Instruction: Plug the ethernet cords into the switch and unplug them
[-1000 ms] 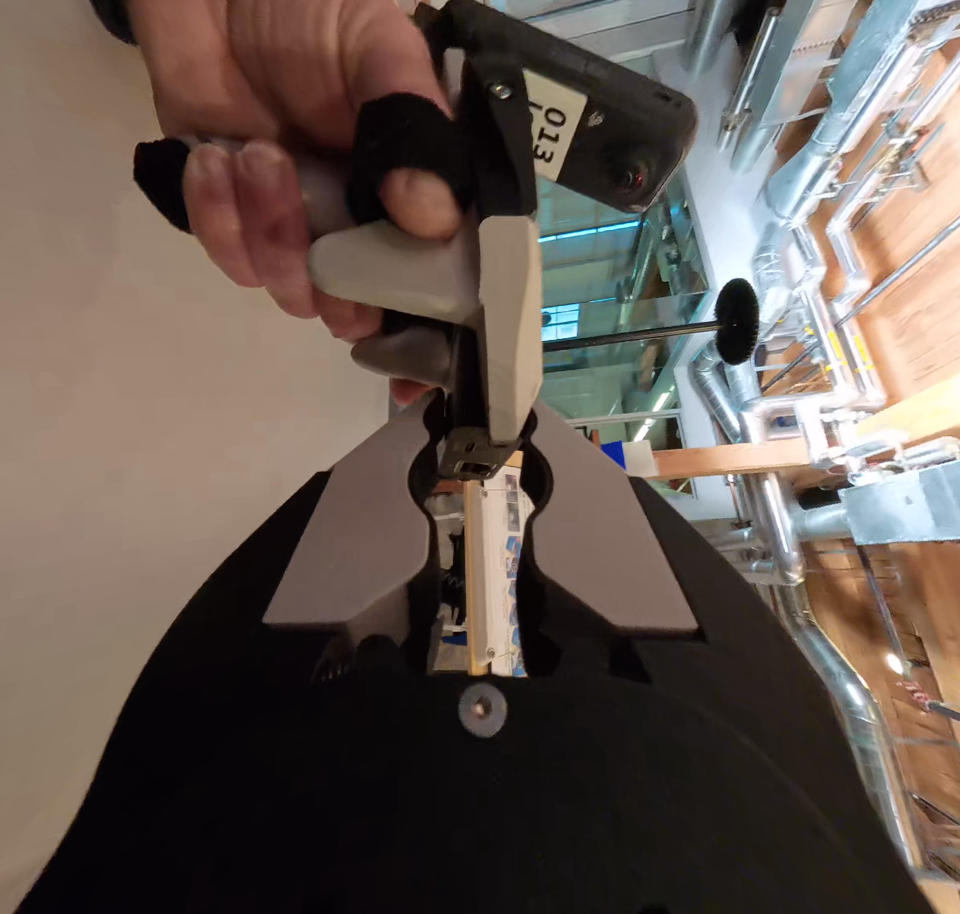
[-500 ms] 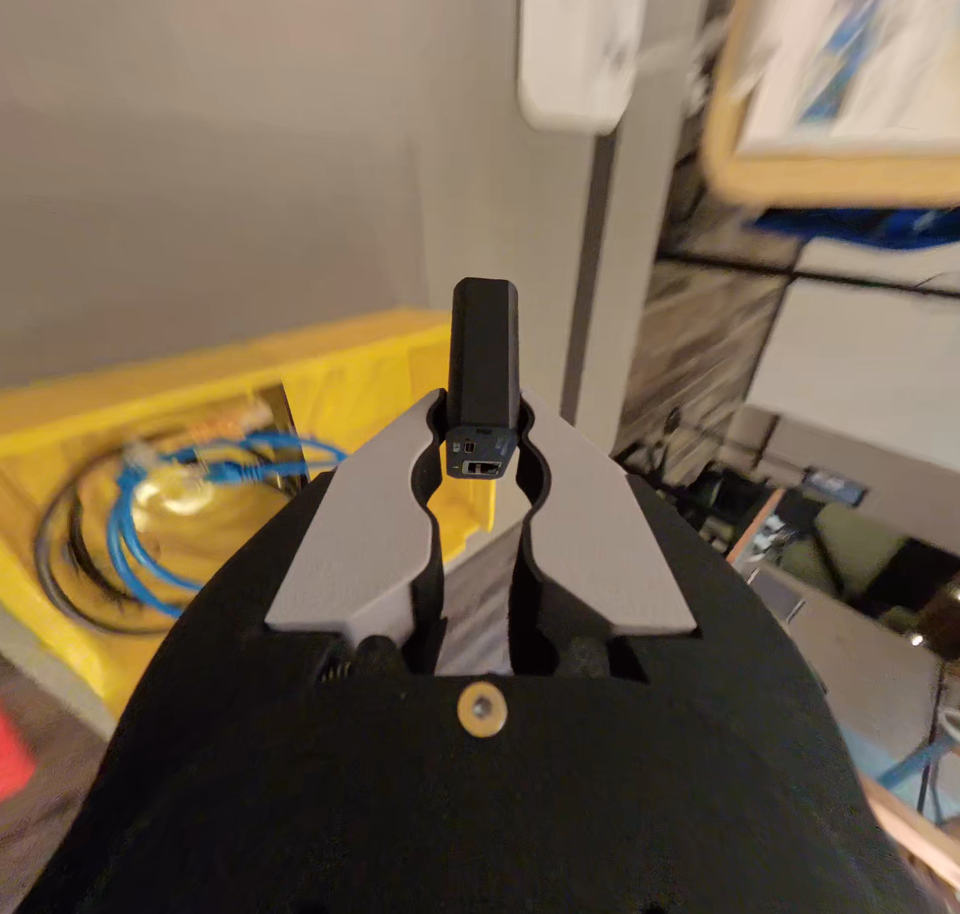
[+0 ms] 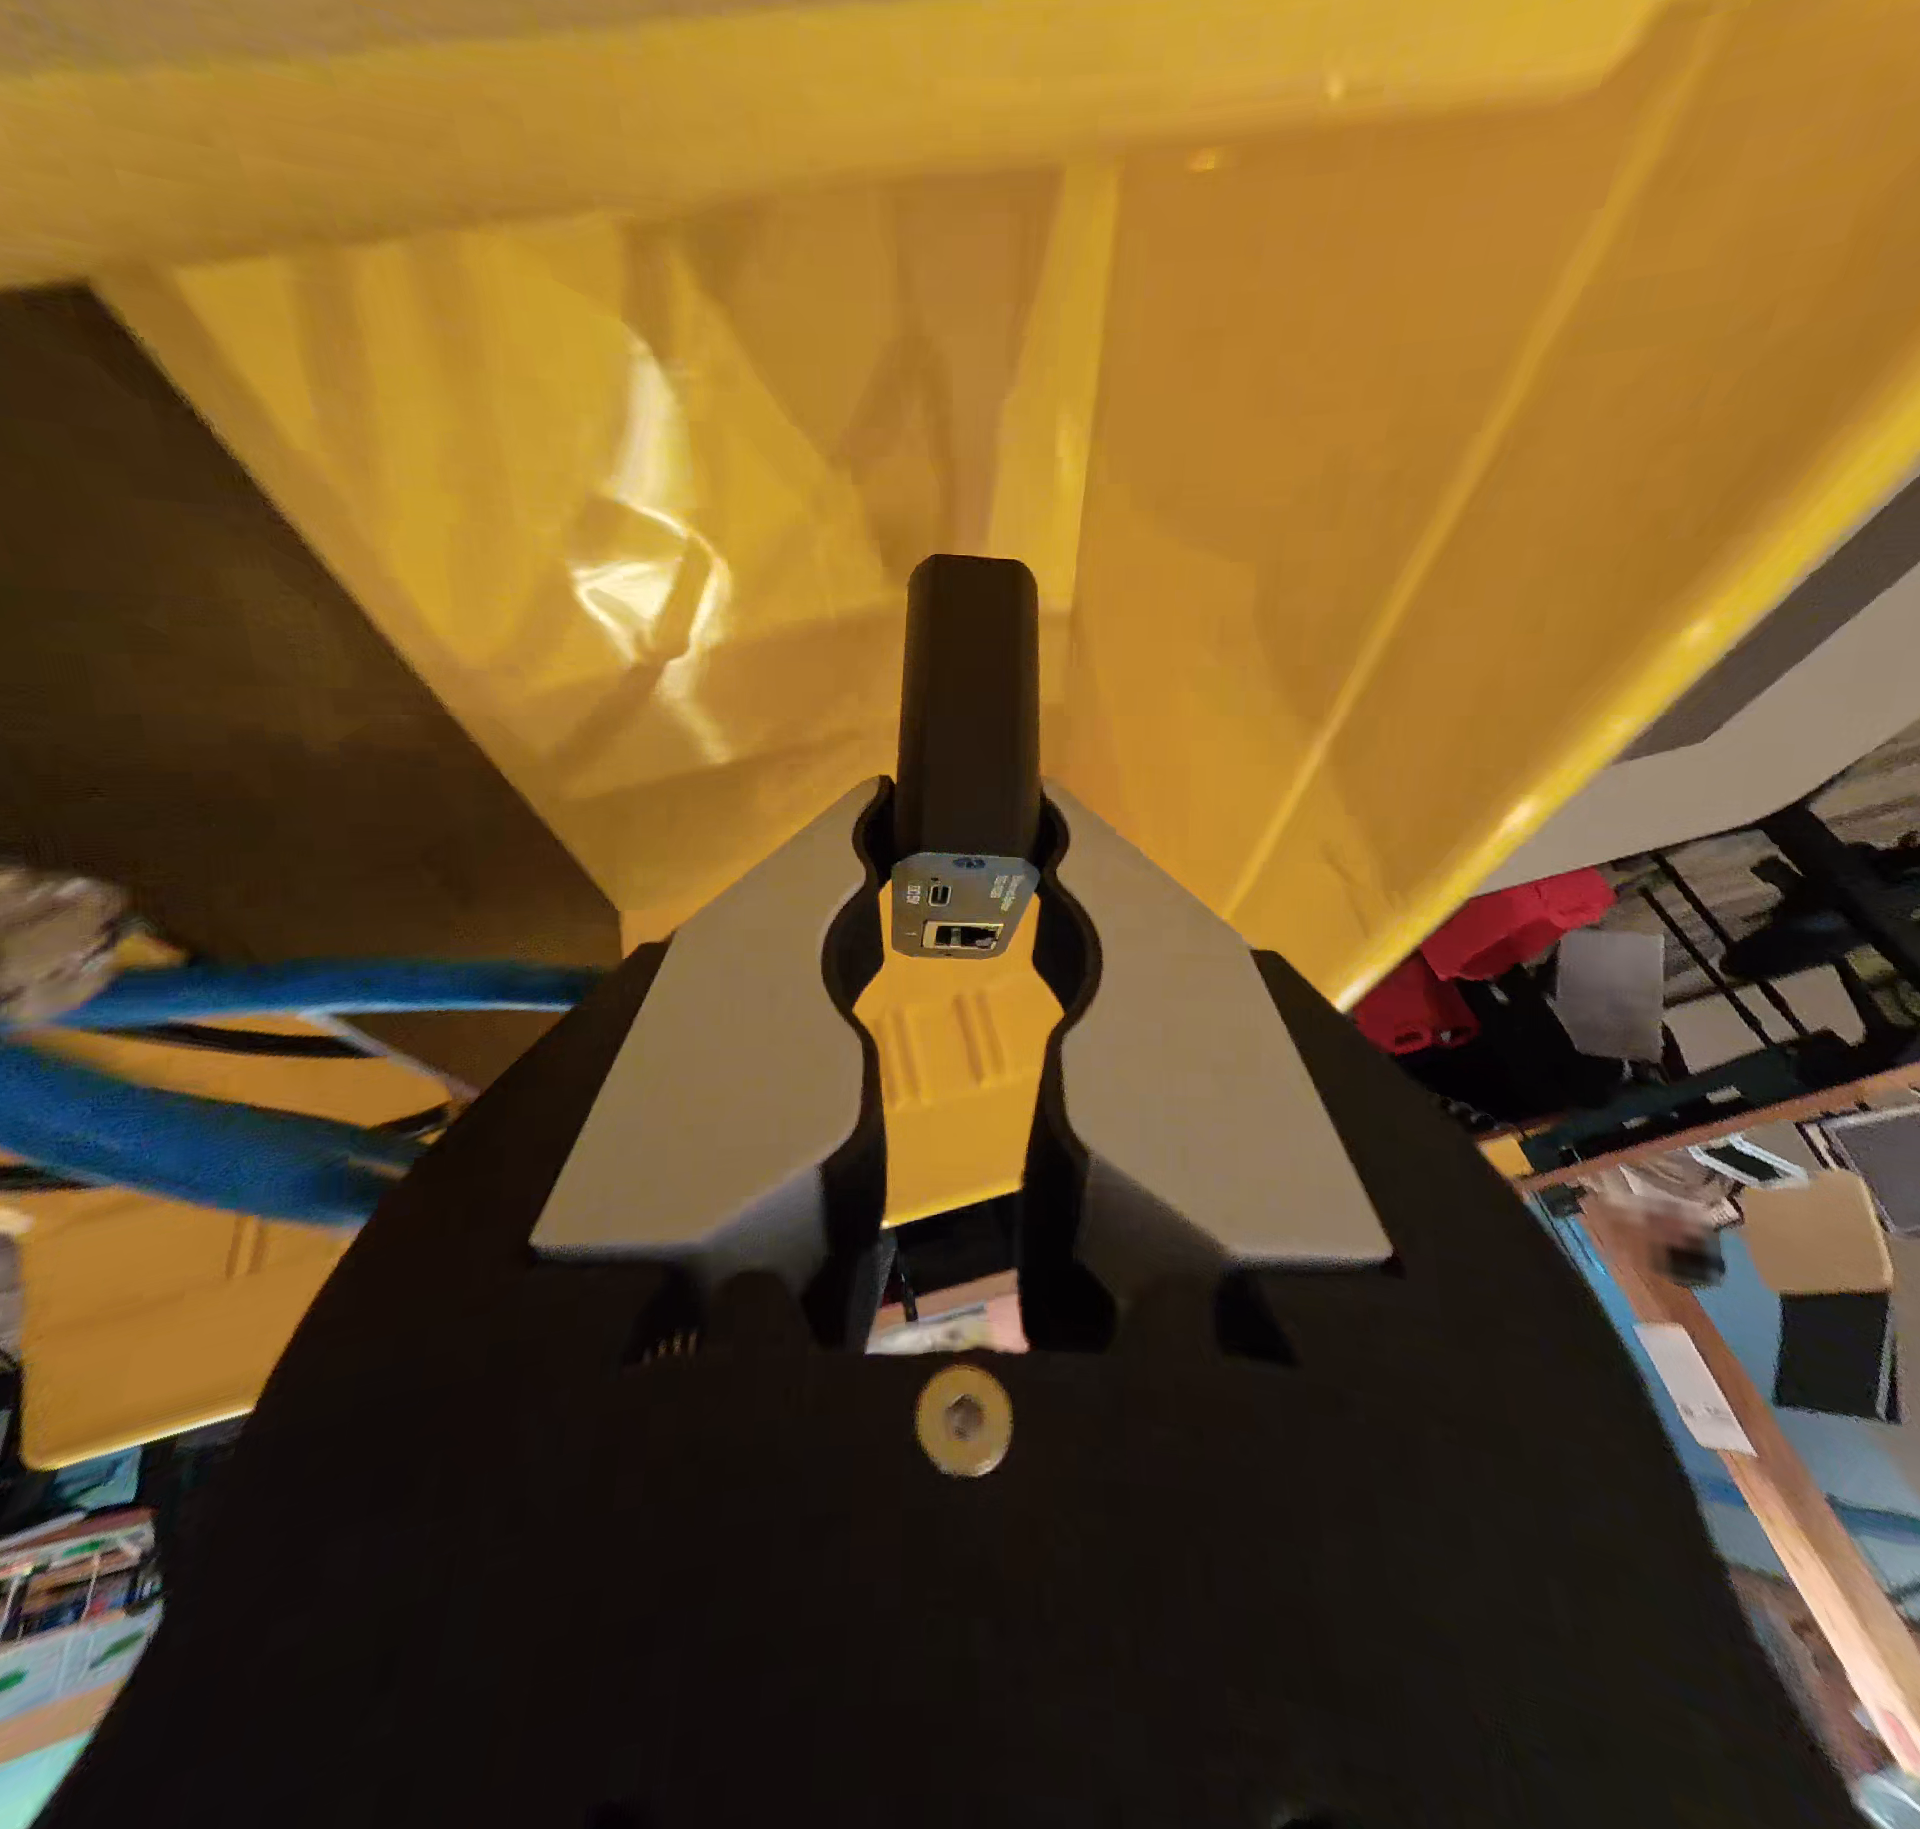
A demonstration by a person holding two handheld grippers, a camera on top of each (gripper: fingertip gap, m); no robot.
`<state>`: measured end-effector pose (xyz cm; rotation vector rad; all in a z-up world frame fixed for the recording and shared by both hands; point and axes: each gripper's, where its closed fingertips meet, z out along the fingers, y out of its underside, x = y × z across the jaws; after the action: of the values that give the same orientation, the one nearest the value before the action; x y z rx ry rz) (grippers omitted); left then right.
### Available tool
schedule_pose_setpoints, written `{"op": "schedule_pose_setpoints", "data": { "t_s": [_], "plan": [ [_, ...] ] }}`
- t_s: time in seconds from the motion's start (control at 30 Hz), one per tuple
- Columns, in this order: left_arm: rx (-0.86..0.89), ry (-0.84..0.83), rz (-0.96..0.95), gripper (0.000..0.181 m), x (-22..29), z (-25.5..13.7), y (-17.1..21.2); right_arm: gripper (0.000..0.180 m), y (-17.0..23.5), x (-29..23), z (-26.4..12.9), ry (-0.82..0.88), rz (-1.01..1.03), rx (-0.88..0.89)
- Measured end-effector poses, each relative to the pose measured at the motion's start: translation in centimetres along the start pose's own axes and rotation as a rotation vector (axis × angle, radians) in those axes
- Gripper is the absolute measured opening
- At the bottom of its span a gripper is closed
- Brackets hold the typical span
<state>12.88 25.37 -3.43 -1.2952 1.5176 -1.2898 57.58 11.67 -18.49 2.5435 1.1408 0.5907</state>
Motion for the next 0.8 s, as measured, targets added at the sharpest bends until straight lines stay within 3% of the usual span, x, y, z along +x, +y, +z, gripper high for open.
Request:
{"op": "schedule_pose_setpoints", "data": {
  "t_s": [0.3, 0.57, 0.67, 0.8],
  "plan": [
    [-0.015, -0.012, -0.003, 0.02, -0.6, 0.2, 0.6, 0.029, -0.8, -0.3, 1.6, 0.004, -0.027, -0.018],
    [-0.009, -0.023, 0.012, 0.021, -0.6, -0.1, 0.1, 0.022, 0.1, -1.3, -2.1, -0.118, -0.029, 0.023],
    [-0.01, -0.032, 0.019, 0.021, -0.8, -0.4, 0.0, 0.02, 0.8, -0.8, -3.5, -0.094, 0.005, 0.029],
    [-0.031, -0.1, 0.063, 0.027, -1.8, -1.5, -0.5, 0.019, 1.5, 1.0, -6.9, 0.053, 0.169, 0.167]
  ]
}}
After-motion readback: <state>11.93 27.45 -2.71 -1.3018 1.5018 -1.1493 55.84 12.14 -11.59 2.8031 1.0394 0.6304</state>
